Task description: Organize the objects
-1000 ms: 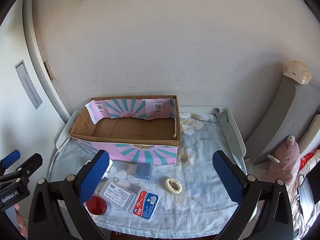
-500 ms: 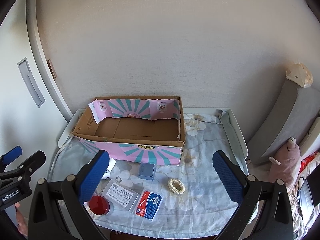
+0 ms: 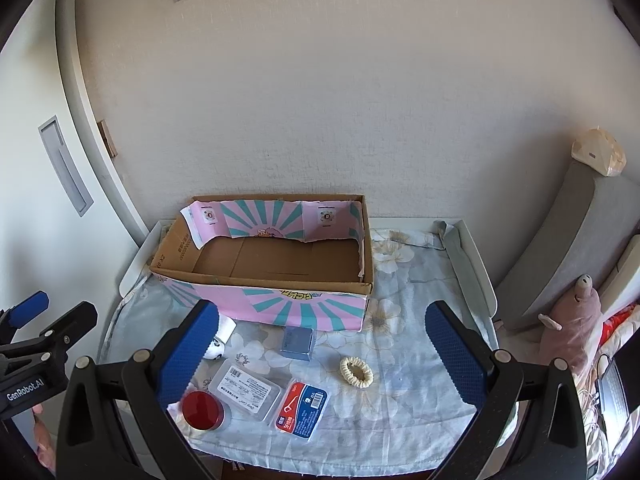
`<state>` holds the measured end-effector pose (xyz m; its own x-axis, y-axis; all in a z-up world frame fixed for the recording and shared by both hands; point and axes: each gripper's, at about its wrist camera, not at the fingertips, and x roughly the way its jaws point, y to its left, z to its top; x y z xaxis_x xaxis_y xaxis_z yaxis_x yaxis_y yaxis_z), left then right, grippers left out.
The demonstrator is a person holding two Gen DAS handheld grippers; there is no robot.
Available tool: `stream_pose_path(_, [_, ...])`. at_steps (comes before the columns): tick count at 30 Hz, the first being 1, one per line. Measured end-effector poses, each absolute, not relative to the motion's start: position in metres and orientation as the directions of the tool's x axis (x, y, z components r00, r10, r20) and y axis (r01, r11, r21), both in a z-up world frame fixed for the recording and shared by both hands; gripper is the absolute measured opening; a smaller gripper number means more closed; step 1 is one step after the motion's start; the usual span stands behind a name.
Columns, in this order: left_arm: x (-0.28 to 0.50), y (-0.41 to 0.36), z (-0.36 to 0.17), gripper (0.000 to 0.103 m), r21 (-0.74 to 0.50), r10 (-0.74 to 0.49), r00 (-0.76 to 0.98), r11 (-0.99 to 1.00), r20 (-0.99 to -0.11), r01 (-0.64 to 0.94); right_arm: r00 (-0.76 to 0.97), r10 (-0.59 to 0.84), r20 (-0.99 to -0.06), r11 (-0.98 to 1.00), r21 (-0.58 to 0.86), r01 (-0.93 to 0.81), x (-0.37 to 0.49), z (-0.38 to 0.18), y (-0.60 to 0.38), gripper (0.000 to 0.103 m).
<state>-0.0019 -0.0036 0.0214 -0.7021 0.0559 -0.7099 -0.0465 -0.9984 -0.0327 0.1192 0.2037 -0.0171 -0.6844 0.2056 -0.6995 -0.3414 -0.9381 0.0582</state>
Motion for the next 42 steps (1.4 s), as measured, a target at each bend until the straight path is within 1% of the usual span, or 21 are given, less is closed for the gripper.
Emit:
stream_pose_path(28, [-0.001,-0.007,0.031,0.103,-0.033,0.085,-0.719,-0.996,-0.690,-0.087,-0.708,0.199,-0.677,-0.944,0.062,-0.325,0.126,-0.010,0.194,0.103])
stream_pose_path(33, [0.000,-0.007,0.031,0.103,-0.010,0.066,-0.720,-0.997,-0.691,-0.083,-0.712,0.197,-0.674,-0.942,0.071,-0.328,0.129,-0.009,0.196,0.103])
stream_pose_path(38, [0.004,-0.009,0.033,0.103,-0.027,0.107,-0.721,-0.992,-0.685,-0.121,-0.716,0.201,-0.669,-0.942,0.069,-0.329,0.132,-0.007,0.195,0.103])
stream_pose_path(42, [0.005,-0.009,0.032,0.103,-0.026,0.113,-0.716,-0.991,-0.689,-0.131,-0.714,0.199,-0.671,-0.942,0.070,-0.329,0.133,-0.008,0.195,0.103])
